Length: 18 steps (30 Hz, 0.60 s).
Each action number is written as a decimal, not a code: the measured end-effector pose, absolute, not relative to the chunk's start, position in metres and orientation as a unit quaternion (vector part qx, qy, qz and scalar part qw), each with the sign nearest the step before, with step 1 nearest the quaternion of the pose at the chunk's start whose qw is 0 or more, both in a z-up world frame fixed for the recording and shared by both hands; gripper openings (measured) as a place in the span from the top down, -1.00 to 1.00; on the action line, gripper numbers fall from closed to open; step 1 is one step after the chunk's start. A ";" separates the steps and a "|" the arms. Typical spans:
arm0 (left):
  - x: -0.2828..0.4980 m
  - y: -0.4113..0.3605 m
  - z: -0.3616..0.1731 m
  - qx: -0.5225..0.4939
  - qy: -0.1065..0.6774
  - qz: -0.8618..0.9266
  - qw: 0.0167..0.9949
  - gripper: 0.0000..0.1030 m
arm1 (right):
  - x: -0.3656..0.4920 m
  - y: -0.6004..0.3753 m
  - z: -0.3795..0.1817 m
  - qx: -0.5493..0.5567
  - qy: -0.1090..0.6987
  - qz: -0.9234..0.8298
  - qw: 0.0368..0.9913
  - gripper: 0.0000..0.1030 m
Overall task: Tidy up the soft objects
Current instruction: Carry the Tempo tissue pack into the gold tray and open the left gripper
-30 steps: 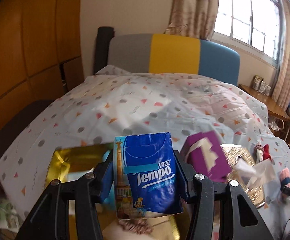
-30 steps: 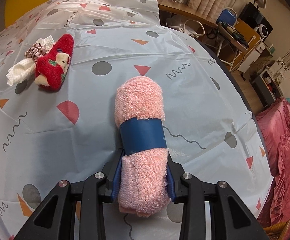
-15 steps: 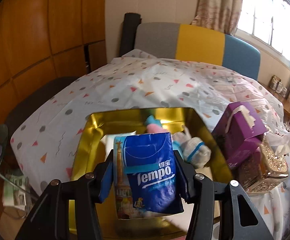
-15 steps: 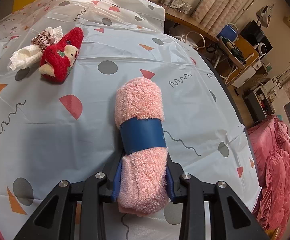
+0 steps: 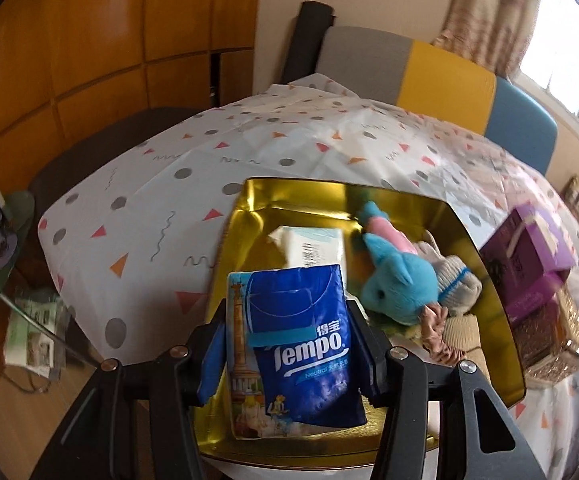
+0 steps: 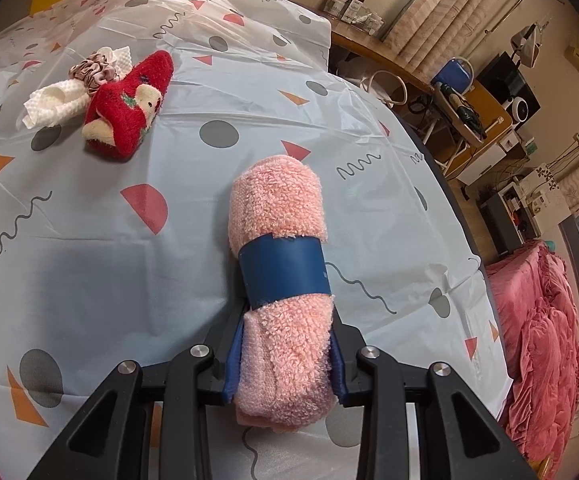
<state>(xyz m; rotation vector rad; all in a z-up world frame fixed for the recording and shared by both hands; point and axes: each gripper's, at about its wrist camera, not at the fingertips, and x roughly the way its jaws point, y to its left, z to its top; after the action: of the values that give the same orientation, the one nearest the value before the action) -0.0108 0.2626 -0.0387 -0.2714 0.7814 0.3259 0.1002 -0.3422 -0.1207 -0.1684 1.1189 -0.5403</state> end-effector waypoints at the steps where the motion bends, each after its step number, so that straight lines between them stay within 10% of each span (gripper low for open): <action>1: -0.011 0.269 -0.039 -0.140 0.379 0.159 0.901 -0.05 | 0.100 -0.342 -0.121 -0.079 0.524 -0.253 0.810 0.34; 13: 0.054 0.286 -0.044 -0.085 0.399 0.179 0.895 -0.08 | 0.102 -0.344 -0.120 -0.068 0.528 -0.249 0.809 0.34; 18: 0.066 0.282 -0.045 -0.044 0.395 0.208 0.894 -0.46 | 0.102 -0.346 -0.120 -0.069 0.528 -0.248 0.809 0.34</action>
<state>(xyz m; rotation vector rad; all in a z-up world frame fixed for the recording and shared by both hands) 0.0664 0.2817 -0.0446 -0.0916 0.8193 0.4323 0.1025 -0.3456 -0.1203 -0.1469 1.1297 -0.5312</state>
